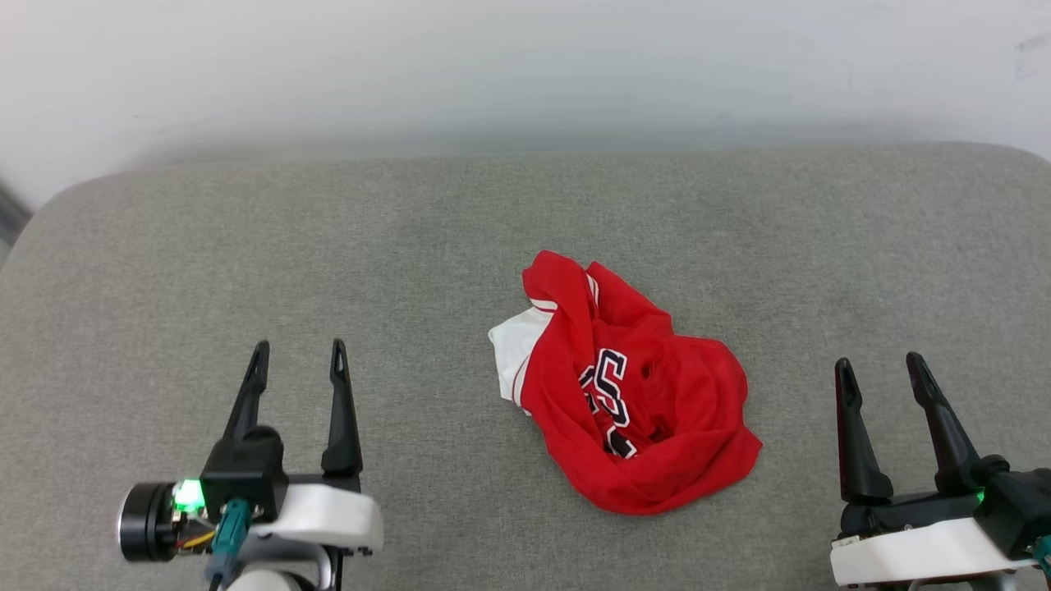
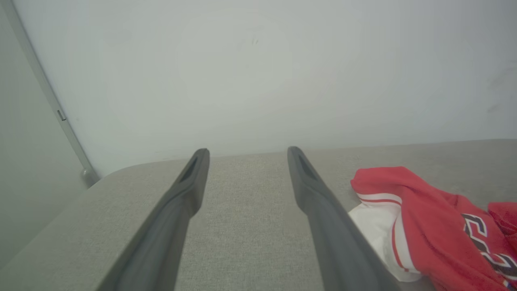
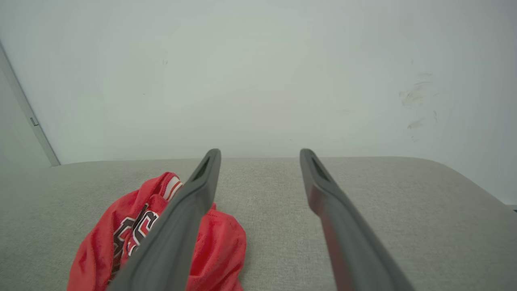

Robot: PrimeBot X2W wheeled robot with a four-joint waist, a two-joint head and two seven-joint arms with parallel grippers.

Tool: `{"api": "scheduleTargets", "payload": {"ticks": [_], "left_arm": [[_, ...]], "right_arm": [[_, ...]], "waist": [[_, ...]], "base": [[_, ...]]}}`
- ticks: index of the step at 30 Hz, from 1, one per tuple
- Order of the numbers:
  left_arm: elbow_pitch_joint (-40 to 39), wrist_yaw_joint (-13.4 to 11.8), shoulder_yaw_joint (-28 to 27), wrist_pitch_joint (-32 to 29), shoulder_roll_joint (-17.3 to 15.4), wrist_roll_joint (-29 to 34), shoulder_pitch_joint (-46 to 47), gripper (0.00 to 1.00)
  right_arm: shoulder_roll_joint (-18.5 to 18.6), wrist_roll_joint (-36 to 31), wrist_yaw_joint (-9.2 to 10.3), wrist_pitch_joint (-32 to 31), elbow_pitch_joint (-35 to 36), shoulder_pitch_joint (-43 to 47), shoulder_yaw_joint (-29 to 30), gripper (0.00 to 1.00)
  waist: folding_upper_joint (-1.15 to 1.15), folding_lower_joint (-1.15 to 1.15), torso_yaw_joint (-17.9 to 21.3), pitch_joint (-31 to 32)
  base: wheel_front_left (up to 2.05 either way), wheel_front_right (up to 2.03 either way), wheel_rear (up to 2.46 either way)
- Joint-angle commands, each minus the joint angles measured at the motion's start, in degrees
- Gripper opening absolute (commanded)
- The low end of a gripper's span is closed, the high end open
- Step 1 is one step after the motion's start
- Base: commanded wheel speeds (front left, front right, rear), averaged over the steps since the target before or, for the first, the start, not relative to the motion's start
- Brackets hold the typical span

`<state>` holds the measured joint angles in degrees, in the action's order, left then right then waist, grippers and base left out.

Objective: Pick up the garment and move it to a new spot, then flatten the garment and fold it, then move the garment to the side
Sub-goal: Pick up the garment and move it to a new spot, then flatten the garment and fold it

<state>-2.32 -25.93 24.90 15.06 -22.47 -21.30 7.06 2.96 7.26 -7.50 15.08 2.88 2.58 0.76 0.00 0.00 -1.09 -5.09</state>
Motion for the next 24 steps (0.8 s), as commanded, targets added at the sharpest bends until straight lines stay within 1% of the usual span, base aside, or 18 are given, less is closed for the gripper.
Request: {"api": "scheduleTargets", "payload": {"ticks": [1, 4, 8, 13, 21, 24], "left_arm": [[-0.25, 0.59, -1.09, 0.16, 0.78, 1.04, -1.31, 1.00], [-0.50, 2.29, -3.81, 0.16, 3.33, 3.52, -4.36, 1.00], [-1.04, 3.92, -6.21, 0.17, 6.38, 6.52, -7.75, 1.00], [-1.30, 6.17, -9.03, 0.17, 9.52, 9.35, -10.52, 1.00], [-0.60, 9.59, -13.03, 0.17, 13.25, 12.61, -13.35, 1.00], [-0.33, 10.68, -14.53, 0.17, 14.19, 13.38, -14.07, 1.00]], "right_arm": [[-0.15, 0.27, 0.02, 0.14, -0.24, 0.51, 0.04, 1.00], [-0.15, 0.92, 0.02, 0.14, -0.61, 0.94, -0.01, 1.00], [-0.15, 1.46, 0.02, 0.14, -1.12, 1.53, 0.01, 1.00], [-0.14, 2.03, 0.02, 0.14, -1.68, 2.58, -0.17, 1.00], [-0.14, 2.85, 0.02, 0.14, -2.38, 3.79, -0.11, 1.00], [-0.14, 3.13, 0.02, 0.14, -2.64, 4.17, -0.24, 1.00]], "waist": [[0.00, 0.00, -0.23, 0.26], [0.00, 0.00, -0.50, 0.71], [0.00, 0.00, -0.80, 1.43], [0.00, 0.00, -0.71, 2.19], [0.00, 0.00, -0.57, 3.04], [0.00, 0.00, -0.52, 3.14]], "base": [[0.00, 0.00, 0.00], [0.00, 0.00, 0.00], [0.00, 0.00, 0.00], [0.00, 0.00, 0.00], [0.00, 0.00, 0.00], [0.00, 0.00, 0.00]]}}
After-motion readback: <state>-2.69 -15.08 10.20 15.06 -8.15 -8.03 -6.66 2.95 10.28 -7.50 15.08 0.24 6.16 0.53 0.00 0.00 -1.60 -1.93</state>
